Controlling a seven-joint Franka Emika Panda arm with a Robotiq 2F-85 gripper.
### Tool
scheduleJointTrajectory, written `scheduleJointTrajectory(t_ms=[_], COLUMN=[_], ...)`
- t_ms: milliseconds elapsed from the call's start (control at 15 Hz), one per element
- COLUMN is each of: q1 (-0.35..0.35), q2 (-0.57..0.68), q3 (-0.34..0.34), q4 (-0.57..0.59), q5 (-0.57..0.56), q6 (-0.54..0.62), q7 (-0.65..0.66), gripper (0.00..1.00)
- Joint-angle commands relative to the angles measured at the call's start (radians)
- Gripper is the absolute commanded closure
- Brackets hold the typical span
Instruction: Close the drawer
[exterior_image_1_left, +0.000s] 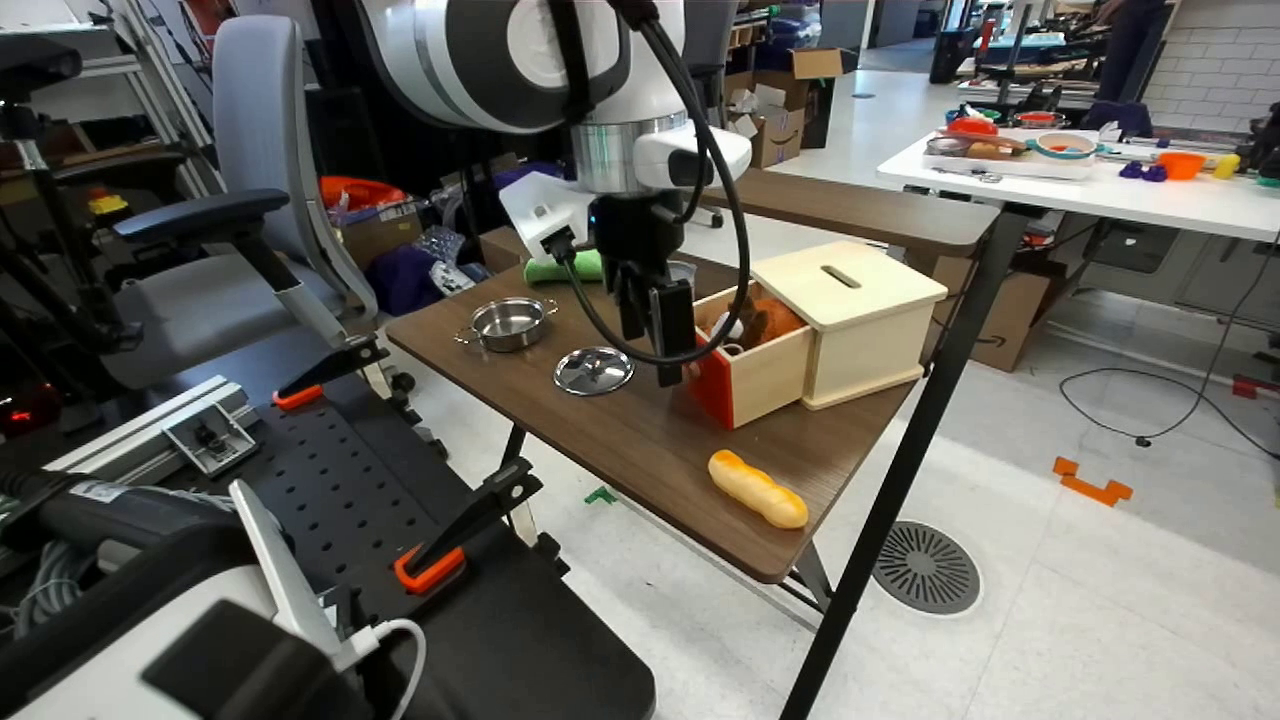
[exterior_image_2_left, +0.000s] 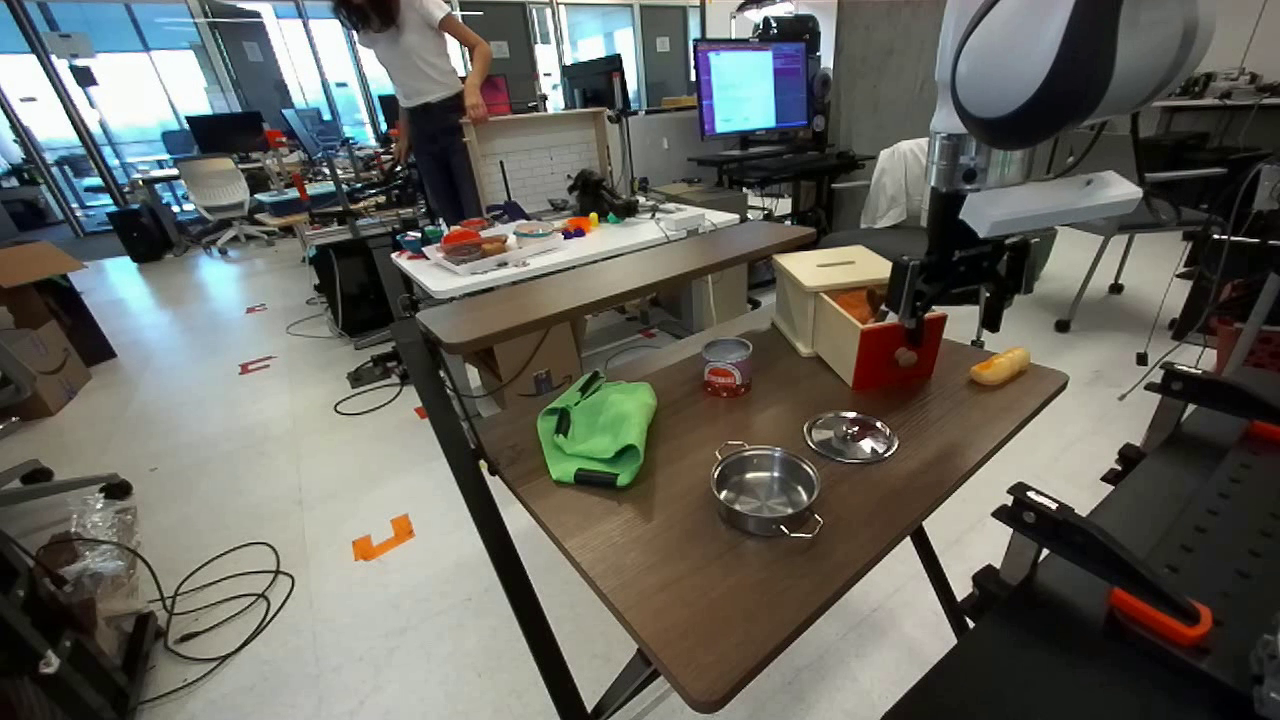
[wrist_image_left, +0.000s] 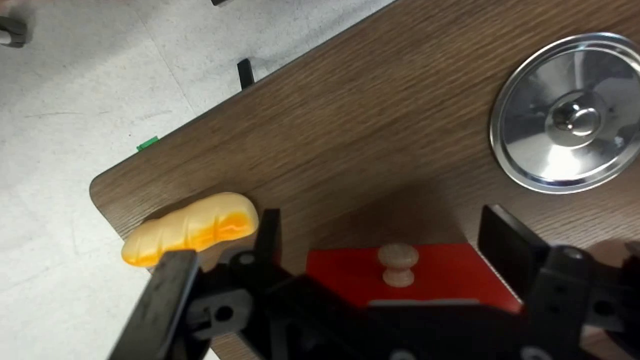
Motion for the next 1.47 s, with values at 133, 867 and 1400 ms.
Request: scheduleJointTrajectory(t_ms=[133,867,1400], q1=[0.027,0.03,0.016], q2=[0.099,0.192,0.178], q3=[-0.028,-0.01,0.003], q4=[0.109,0.199,0.216], q5=[0.016,0.094,0.142], q6=[0.036,0.119,0.133], q7=[0.028,0.049,0.048], gripper=[0.0,0.0,0.0])
